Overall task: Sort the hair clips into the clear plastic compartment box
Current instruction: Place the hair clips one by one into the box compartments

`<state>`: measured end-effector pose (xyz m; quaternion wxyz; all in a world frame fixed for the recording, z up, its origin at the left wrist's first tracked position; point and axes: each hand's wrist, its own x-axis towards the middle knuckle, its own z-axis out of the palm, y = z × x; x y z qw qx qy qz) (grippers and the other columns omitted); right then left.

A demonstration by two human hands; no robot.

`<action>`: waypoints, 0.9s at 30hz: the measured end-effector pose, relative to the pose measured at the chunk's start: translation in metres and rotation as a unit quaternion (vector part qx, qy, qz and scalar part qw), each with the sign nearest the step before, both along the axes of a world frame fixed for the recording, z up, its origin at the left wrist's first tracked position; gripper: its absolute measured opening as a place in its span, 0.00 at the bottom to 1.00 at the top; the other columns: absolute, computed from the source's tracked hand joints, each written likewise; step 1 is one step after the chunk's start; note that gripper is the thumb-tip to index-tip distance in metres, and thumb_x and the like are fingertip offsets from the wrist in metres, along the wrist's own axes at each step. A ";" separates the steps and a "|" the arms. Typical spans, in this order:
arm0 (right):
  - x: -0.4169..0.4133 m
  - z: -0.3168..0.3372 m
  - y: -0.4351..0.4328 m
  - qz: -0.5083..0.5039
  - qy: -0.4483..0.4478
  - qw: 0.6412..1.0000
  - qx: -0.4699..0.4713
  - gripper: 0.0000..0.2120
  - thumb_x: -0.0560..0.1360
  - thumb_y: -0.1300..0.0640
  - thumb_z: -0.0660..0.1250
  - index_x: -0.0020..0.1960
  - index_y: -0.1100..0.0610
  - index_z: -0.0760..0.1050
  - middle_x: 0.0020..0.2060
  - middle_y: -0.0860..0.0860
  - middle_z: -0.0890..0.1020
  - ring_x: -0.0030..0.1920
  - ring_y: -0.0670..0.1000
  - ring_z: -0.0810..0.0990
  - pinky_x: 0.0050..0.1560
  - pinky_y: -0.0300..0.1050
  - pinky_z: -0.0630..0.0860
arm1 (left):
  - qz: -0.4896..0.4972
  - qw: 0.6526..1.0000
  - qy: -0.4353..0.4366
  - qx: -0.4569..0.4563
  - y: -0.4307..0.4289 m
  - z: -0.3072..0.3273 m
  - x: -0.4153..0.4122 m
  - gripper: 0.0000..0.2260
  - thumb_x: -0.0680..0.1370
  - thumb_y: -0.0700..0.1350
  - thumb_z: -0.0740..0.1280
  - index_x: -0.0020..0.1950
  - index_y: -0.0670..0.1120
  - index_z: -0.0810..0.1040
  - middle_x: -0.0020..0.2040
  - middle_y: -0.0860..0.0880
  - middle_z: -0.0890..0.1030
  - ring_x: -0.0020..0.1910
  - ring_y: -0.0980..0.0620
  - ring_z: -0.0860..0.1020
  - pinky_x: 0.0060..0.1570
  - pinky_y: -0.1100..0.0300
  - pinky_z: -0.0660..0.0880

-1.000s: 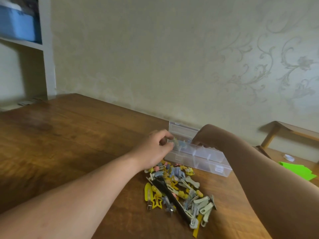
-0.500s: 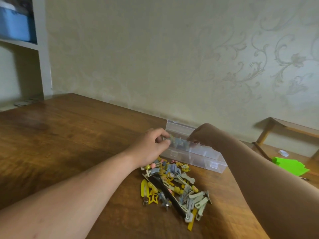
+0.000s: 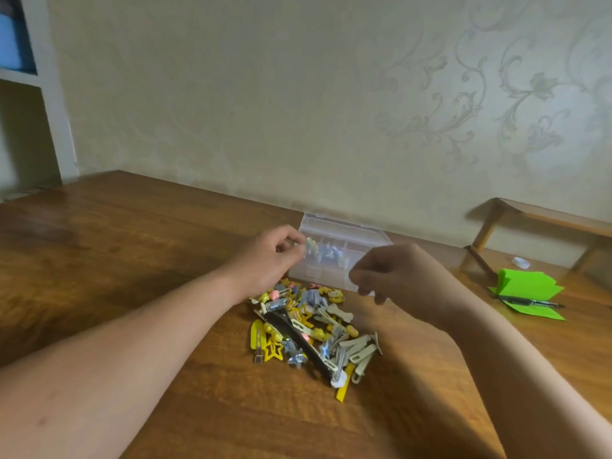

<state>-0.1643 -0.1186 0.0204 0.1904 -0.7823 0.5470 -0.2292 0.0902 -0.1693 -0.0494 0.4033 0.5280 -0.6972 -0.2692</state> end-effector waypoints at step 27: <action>0.002 0.016 -0.049 -0.112 -0.102 0.988 -0.022 0.03 0.79 0.53 0.75 0.51 0.51 0.84 0.41 0.50 0.87 0.44 0.53 0.85 0.46 0.52 0.82 | -0.006 1.000 0.010 -0.009 -0.007 -0.005 0.000 0.13 0.85 0.56 0.65 0.68 0.56 0.79 0.58 0.56 0.79 0.58 0.58 0.78 0.55 0.58 0.76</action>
